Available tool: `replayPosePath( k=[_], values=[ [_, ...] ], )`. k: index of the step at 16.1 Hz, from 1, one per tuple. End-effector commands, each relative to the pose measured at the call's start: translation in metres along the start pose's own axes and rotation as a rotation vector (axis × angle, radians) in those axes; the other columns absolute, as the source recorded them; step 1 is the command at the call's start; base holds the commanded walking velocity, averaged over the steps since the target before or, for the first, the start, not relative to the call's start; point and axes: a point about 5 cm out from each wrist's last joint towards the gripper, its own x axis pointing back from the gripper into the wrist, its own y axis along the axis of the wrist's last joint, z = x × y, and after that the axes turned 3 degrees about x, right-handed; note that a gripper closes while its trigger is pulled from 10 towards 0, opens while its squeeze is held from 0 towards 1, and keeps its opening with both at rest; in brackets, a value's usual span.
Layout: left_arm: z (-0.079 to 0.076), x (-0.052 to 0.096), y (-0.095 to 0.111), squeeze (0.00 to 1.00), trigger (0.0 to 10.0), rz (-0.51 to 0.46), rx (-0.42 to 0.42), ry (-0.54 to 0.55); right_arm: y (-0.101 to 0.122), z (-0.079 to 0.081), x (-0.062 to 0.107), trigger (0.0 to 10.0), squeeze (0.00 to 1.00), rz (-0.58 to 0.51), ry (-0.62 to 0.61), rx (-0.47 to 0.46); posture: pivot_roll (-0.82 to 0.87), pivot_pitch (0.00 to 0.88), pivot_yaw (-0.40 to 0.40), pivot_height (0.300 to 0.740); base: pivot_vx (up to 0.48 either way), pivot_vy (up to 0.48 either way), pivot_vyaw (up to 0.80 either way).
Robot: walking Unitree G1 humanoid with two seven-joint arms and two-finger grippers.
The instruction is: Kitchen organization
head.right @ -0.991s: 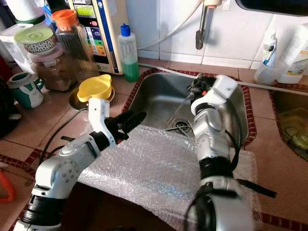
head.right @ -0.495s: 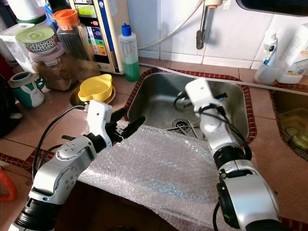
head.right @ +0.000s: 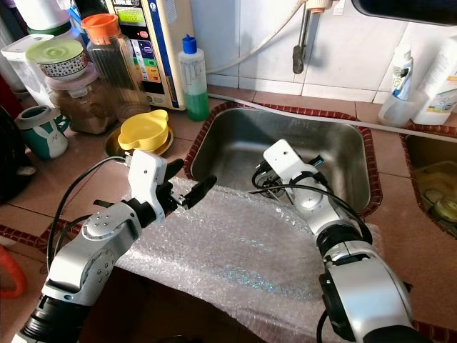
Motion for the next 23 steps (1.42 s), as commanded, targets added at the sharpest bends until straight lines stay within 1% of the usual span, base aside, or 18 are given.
replayPosePath(
  k=[1,4,6,8,9,10,11,12,13,14,15,16,17,18,20,21,22,23],
  values=[
    [0.000,0.001,-0.003,1.00,10.0,0.017,-0.025,-0.008,0.000,0.003,-0.001,10.0,1.00,0.014,0.026,-0.001,0.14,0.046,0.092,0.740,0.000,0.000,0.00],
    [-0.003,0.000,-0.003,1.00,10.0,0.016,-0.023,-0.027,0.001,0.004,-0.002,10.0,1.00,0.019,0.038,-0.019,0.14,0.044,0.095,0.740,0.000,0.000,0.00],
    [0.000,-0.002,-0.002,1.00,10.0,0.009,-0.044,-0.010,0.003,0.002,-0.002,10.0,1.00,0.006,0.024,-0.044,0.14,0.041,0.098,0.740,0.000,0.000,0.00],
    [0.010,-0.003,0.001,1.00,10.0,-0.010,-0.093,0.066,0.005,-0.002,-0.002,10.0,1.00,-0.018,0.001,-0.074,0.14,0.041,0.098,0.740,0.000,0.000,0.00],
    [0.018,-0.004,0.007,1.00,10.0,-0.035,-0.128,0.123,0.008,-0.004,-0.002,10.0,1.00,-0.044,-0.016,-0.098,0.14,0.041,0.098,0.740,0.000,0.000,0.00],
    [0.030,-0.004,0.015,0.91,10.0,-0.071,-0.158,0.189,0.014,-0.007,-0.002,10.0,1.00,-0.096,-0.039,-0.155,0.13,0.038,0.100,0.740,0.000,0.000,0.00],
    [0.037,-0.004,0.020,0.86,10.0,-0.096,-0.150,0.217,0.017,-0.007,-0.002,10.0,1.00,-0.126,-0.058,-0.232,0.12,0.037,0.099,0.740,0.000,0.000,0.00],
    [0.039,-0.004,0.022,0.86,10.0,-0.107,-0.144,0.225,0.019,-0.005,-0.002,10.0,1.00,-0.140,-0.063,-0.281,0.12,0.036,0.100,0.740,0.000,0.000,0.00],
    [0.045,-0.005,0.024,0.85,10.0,-0.114,-0.147,0.247,0.023,0.001,-0.001,10.0,1.00,-0.174,-0.063,-0.347,0.11,0.037,0.103,0.740,0.000,0.000,0.00],
    [0.053,-0.006,0.026,0.84,10.0,-0.107,-0.182,0.299,0.031,0.016,0.002,10.0,1.00,-0.233,-0.050,-0.401,0.10,0.037,0.107,0.740,0.000,0.000,0.00],
    [0.059,-0.007,0.028,0.82,10.0,-0.106,-0.195,0.338,0.037,0.024,0.004,10.0,1.00,-0.270,-0.037,-0.438,0.09,0.040,0.112,0.740,0.000,0.000,0.00],
    [0.069,-0.009,0.031,0.61,10.0,-0.105,-0.204,0.399,0.045,0.036,0.008,10.0,1.00,-0.319,-0.022,-0.481,0.08,0.041,0.115,0.740,0.000,0.000,0.00],
    [0.075,-0.009,0.032,0.14,10.0,-0.103,-0.211,0.438,0.049,0.041,0.011,10.0,1.00,-0.341,-0.017,-0.499,0.07,0.041,0.119,0.740,0.000,0.000,0.00],
    [0.090,-0.010,0.037,0.00,10.0,-0.117,-0.193,0.528,0.060,0.050,0.022,10.0,1.00,-0.403,-0.009,-0.514,0.05,0.041,0.122,0.740,0.000,0.000,0.00],
    [0.092,-0.010,0.039,0.00,10.0,-0.122,-0.191,0.546,0.062,0.051,0.024,10.0,1.00,-0.412,-0.009,-0.511,0.05,0.040,0.123,0.740,0.000,0.000,0.00],
    [0.104,-0.009,0.042,0.00,10.0,-0.127,-0.183,0.636,0.064,0.053,0.033,10.0,1.00,-0.426,-0.009,-0.534,0.03,0.040,0.127,0.740,0.000,0.000,0.00],
    [0.117,-0.009,0.045,0.00,10.0,-0.114,-0.169,0.752,0.064,0.056,0.044,10.0,1.00,-0.432,0.000,-0.558,0.02,0.040,0.126,0.740,0.000,0.000,0.00],
    [0.122,-0.009,0.045,0.00,10.0,-0.107,-0.153,0.786,0.063,0.058,0.048,10.0,1.00,-0.430,0.005,-0.566,0.02,0.040,0.126,0.740,0.000,0.000,0.00]
  ],
)
